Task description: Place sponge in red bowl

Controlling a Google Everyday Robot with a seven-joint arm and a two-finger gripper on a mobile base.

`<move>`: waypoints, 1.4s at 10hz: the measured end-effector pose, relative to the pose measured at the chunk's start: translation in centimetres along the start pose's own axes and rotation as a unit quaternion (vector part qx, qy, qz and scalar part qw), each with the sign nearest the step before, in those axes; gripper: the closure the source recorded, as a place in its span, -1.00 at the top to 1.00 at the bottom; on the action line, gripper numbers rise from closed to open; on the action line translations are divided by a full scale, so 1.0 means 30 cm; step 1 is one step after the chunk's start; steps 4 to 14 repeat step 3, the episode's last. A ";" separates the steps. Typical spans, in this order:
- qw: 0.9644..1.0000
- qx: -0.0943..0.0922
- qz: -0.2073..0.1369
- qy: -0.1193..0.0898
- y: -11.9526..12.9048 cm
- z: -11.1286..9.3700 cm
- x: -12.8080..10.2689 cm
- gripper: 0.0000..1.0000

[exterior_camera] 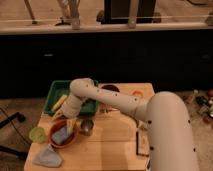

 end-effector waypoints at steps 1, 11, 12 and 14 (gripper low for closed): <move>1.000 0.001 0.000 0.002 0.000 -0.005 -0.001 0.60; 1.000 0.004 0.000 0.007 0.000 -0.017 -0.003 0.60; 1.000 0.004 0.000 0.007 0.000 -0.017 -0.003 0.60; 1.000 0.004 0.000 0.007 0.000 -0.017 -0.003 0.60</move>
